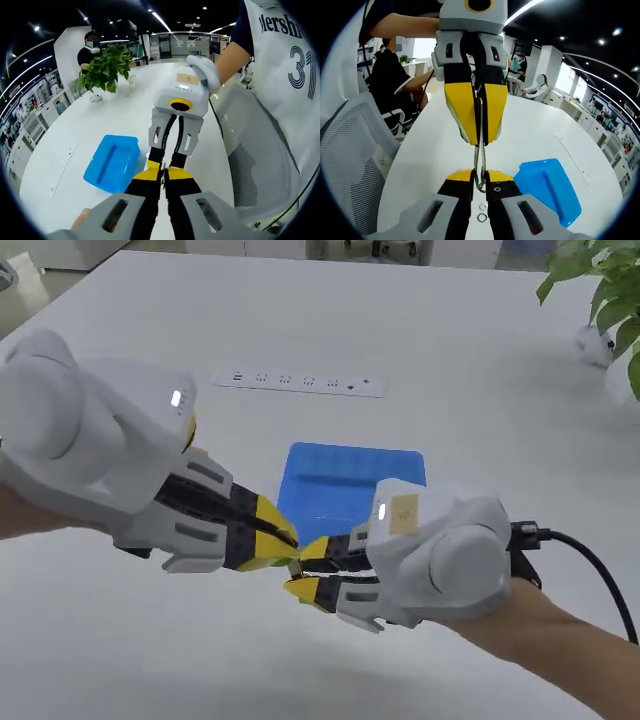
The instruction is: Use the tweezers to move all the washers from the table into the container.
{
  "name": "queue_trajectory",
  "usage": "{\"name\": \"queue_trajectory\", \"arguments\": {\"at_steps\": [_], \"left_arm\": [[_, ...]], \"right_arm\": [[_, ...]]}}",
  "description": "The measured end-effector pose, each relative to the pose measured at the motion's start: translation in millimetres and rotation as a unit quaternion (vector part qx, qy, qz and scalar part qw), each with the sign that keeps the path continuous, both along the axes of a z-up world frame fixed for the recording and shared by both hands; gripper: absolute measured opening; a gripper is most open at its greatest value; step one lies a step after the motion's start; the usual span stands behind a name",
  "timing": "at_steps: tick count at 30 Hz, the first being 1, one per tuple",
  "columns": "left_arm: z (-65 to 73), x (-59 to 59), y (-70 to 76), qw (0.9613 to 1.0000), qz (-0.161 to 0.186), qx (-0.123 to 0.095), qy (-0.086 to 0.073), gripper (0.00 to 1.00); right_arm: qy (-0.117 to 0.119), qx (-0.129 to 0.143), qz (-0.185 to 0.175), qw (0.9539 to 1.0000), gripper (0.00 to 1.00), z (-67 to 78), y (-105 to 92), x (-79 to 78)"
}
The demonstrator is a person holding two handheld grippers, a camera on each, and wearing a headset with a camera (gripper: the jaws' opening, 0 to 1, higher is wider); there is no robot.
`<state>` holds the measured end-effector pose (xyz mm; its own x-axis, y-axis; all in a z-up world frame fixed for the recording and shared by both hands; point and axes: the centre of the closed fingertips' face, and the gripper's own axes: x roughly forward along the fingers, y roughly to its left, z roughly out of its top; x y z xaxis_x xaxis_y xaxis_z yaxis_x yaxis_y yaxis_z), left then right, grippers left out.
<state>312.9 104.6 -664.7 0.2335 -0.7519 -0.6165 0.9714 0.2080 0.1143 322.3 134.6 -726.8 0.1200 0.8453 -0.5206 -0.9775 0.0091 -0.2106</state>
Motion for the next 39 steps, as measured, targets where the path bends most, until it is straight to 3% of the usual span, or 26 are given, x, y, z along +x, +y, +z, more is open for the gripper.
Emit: {"name": "queue_trajectory", "arguments": {"at_steps": [6,13,19,24,29,39], "left_arm": [[18.7,14.3,-7.5,0.9997,-0.01,0.004,-0.022,0.07],[40.6,38.9,-12.4,0.9982,-0.021,0.005,-0.057,0.07],[45.8,55.7,-15.3,0.9972,-0.024,0.007,-0.07,0.07],[43.6,75.9,-17.5,0.9966,-0.029,0.008,-0.076,0.07],[34.0,94.0,-20.0,0.9969,-0.031,0.007,-0.072,0.07],[5.0,117.4,-21.3,0.9977,-0.036,0.012,-0.056,0.07]], "right_arm": [[-0.031,0.003,-0.011,0.9995,0.1,19.5,-5.9,18.5],[-0.051,0.013,-0.031,0.9981,0.1,41.7,-10.9,44.8],[-0.06,0.017,-0.044,0.9971,0.1,48.1,-11.6,65.6],[-0.06,0.016,-0.056,0.9965,0.1,46.6,-14.2,85.2],[-0.053,0.012,-0.066,0.9964,0.1,38.2,-16.4,102.1],[-0.027,-0.003,-0.07,0.9972,0.1,7.0,-17.6,123.7]]}}
